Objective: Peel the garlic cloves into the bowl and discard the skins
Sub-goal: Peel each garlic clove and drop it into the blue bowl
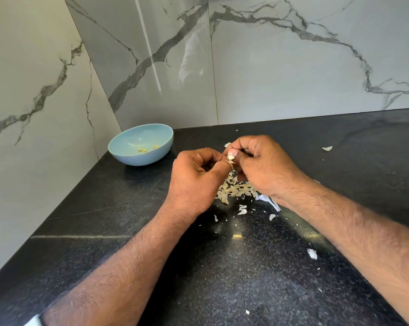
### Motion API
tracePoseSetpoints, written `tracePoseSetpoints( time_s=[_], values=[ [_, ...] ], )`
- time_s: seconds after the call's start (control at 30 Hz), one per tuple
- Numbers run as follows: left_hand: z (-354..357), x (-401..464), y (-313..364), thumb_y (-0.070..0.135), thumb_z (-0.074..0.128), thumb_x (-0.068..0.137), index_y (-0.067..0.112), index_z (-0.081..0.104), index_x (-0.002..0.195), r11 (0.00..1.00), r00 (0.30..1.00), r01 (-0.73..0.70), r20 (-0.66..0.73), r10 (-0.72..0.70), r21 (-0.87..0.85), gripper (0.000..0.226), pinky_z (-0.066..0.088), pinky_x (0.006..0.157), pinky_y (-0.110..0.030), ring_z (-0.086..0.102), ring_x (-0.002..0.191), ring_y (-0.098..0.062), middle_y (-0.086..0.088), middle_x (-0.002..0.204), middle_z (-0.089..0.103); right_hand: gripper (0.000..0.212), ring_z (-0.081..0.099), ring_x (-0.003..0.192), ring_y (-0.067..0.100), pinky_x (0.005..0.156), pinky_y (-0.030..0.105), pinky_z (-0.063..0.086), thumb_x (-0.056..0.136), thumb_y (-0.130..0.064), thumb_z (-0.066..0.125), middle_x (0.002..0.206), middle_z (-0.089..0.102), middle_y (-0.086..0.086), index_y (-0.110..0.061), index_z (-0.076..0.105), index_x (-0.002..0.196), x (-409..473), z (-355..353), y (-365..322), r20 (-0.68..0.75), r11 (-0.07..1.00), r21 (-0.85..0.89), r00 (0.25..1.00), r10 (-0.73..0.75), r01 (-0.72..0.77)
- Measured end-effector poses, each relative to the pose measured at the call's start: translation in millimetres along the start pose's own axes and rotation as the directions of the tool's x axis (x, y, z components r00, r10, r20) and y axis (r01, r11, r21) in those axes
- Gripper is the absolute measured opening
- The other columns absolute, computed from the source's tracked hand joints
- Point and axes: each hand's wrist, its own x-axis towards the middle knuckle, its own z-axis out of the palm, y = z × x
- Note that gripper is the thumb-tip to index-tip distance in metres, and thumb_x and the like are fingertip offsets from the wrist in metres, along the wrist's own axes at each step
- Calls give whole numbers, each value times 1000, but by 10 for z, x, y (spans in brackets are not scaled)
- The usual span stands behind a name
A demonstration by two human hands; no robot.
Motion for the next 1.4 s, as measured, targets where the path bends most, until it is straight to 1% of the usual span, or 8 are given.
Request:
tracePoseSetpoints(
  time_s=[0.1,0.27,0.47,0.7,0.8,1.0,1.23,1.4],
  values=[
    [-29,28,-17,15,72,94,19,79,79,999,998,48,-36,-48,2,17,54,59,-40,56,58,-20,-5,64,70,23,72,72,14,62,33,63,103,-4,62,85,77,-1,-19,78,96,-17,-20,-44,8,998,55,1000,21,-22],
    [-56,33,-16,16,74,95,21,80,83,999,1000,8,-14,-7,48,14,49,54,-30,55,56,-11,-2,65,70,30,75,88,15,69,29,60,100,1,60,93,79,-1,-19,83,99,-42,-69,-50,101,994,90,994,49,-58],
    [-62,35,7,14,74,94,18,79,84,994,999,-47,4,47,103,12,47,52,-18,52,52,-1,7,61,68,13,75,90,20,73,37,65,97,-31,73,95,80,-6,-24,84,99,-89,-138,-107,85,997,64,996,28,-33],
    [-142,51,32,26,74,92,18,76,72,970,997,60,26,-68,234,21,49,54,-25,53,51,-7,3,60,70,21,64,75,14,69,26,57,89,-5,71,89,75,12,0,77,109,-30,-275,-97,203,745,593,952,229,-306],
    [-223,94,1,47,70,99,11,68,66,940,985,167,-19,-169,298,48,43,54,-24,49,50,-10,3,53,61,33,67,74,16,69,28,58,80,-6,74,94,75,17,1,74,112,-8,-328,-89,255,696,637,942,217,-332],
    [-307,120,-26,29,87,86,29,60,83,882,998,10,-62,22,471,27,43,63,-22,57,73,-6,10,83,63,35,70,77,17,74,29,60,75,-6,75,99,77,19,1,76,110,-4,-324,-64,247,716,625,949,195,-309],
    [-228,131,-72,25,84,93,26,78,99,997,998,-64,-16,65,47,9,57,69,-32,68,75,-17,5,86,76,31,73,81,22,75,30,63,77,0,74,103,77,23,2,74,109,-18,-295,-64,249,725,629,956,155,-281],
    [-163,100,-63,17,85,91,17,83,98,987,992,-123,-13,122,-100,7,54,70,-21,69,74,-5,6,88,81,24,67,75,17,71,31,61,76,-6,77,90,72,17,-2,77,100,-33,-242,-73,250,736,614,955,162,-285]
  ],
)
